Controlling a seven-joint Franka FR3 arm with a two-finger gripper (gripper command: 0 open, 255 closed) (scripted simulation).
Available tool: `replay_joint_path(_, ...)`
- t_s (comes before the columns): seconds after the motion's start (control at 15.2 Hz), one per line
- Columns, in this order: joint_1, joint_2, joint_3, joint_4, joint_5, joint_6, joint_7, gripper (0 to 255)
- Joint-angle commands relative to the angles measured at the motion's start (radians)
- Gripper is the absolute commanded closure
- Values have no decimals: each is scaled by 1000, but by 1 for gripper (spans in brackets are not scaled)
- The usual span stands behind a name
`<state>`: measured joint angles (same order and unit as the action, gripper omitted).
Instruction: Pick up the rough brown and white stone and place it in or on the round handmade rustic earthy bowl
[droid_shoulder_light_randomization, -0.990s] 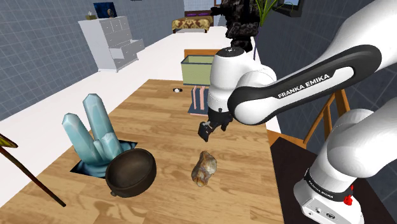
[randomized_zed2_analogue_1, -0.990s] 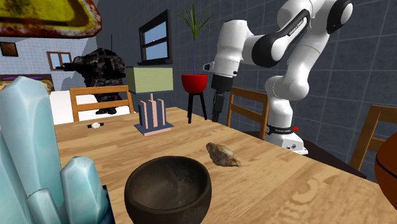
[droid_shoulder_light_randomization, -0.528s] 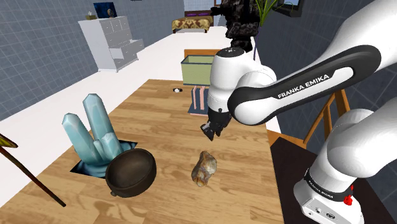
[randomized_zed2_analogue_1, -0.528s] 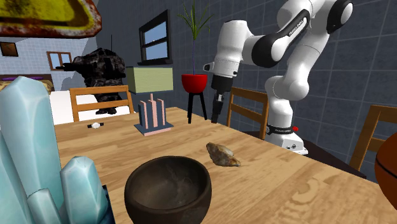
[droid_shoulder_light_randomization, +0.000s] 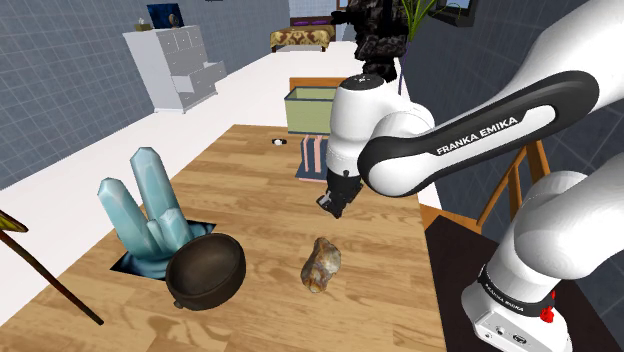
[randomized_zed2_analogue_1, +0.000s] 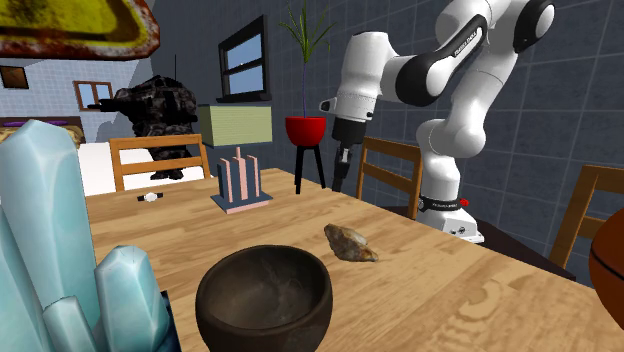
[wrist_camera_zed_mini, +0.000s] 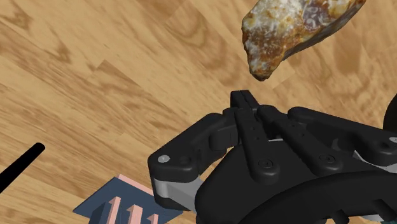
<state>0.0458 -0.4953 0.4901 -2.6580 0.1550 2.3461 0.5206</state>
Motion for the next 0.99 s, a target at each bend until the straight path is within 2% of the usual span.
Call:
replay_joint_path(0.0,0,0,0,0,0,0,0,0)
replay_joint_path(0.13,57,-51,-13,-148,163,199,89,0)
replay_joint_path(0.26,147,-40,-9,-271,347,442,184,0)
replay_joint_path(0.33,213,2,-8,-316,456,590,226,0)
replay_joint_path(0.4,322,80,-41,-344,578,765,255,0)
replay_joint_path(0.46,381,116,-73,-349,624,832,258,0)
replay_joint_path(0.59,434,185,-129,-331,637,889,233,0)
replay_joint_path(0.73,525,252,-223,-312,646,946,210,0)
replay_joint_path(0.86,662,312,-374,-299,613,999,219,0)
replay_joint_path(0.92,779,351,-511,-293,545,1034,264,0)
